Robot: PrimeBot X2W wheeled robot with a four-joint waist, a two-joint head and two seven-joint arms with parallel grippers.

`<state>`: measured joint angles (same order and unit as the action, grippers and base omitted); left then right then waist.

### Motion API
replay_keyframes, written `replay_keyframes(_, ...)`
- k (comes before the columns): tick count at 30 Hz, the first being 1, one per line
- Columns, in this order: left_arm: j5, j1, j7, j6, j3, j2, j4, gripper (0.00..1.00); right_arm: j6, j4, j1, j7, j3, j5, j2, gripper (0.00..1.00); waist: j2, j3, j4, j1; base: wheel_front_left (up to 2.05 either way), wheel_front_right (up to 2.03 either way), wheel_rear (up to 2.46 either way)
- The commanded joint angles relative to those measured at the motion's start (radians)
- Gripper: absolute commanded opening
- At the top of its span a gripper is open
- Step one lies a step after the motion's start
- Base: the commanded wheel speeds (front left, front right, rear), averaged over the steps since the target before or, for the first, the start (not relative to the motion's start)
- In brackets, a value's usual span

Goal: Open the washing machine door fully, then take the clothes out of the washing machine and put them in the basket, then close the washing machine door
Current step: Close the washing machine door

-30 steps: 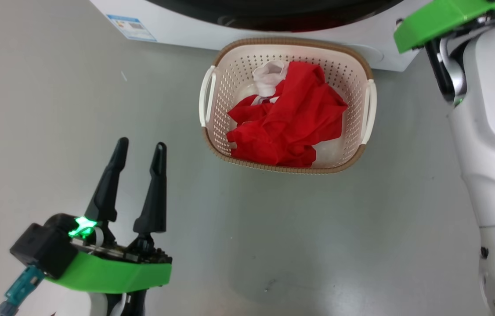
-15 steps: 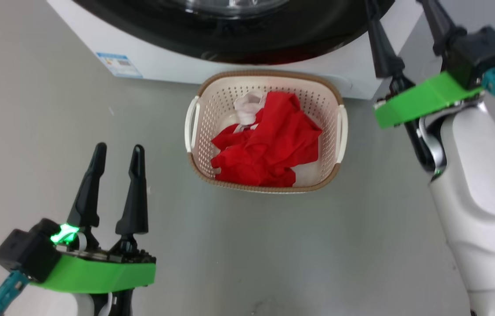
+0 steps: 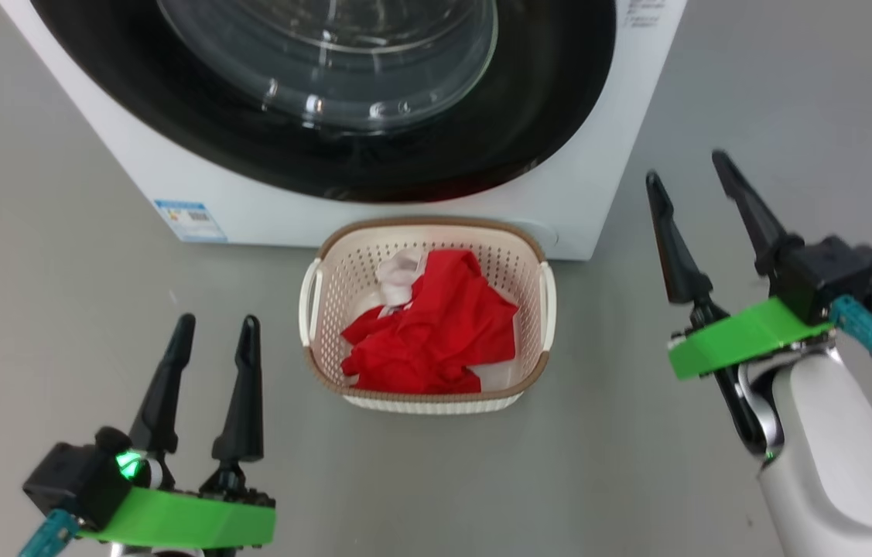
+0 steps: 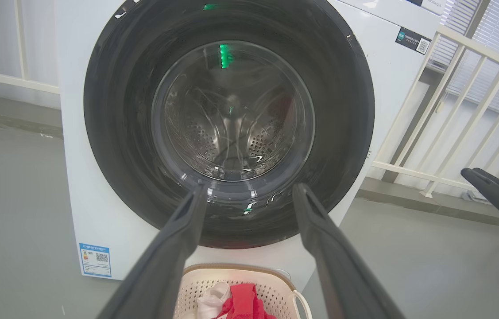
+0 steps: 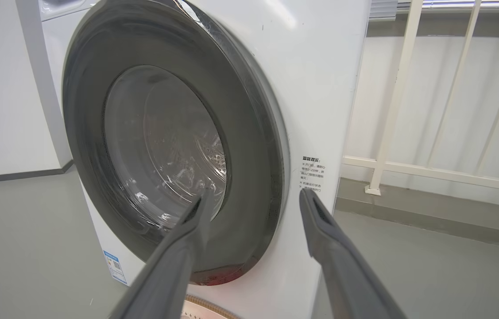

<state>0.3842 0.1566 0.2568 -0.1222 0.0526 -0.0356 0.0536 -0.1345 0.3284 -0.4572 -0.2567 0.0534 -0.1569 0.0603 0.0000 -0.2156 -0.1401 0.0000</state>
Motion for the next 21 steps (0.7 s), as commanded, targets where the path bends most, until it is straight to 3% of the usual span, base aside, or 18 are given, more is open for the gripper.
replay_keyframes(1,-0.014,-0.006,0.005,0.007,-0.035,-0.015,-0.018,1.0,0.004,-0.023,0.011,-0.005,0.013,0.011,-0.01,1.0,0.0,0.054,0.032,0.0,0.0,0.0,0.0)
replay_keyframes(9,-0.039,-0.06,0.005,0.007,-0.049,-0.015,0.014,1.0,0.004,-0.042,0.152,-0.005,-0.039,0.014,-0.01,1.0,0.0,0.143,0.064,0.0,0.0,0.0,0.0)
replay_keyframes(21,-0.066,-0.148,0.005,0.014,-0.109,-0.015,-0.006,1.0,0.004,-0.167,0.314,-0.005,-0.099,0.008,-0.01,1.0,0.0,0.212,0.111,0.0,0.0,0.0,0.0)
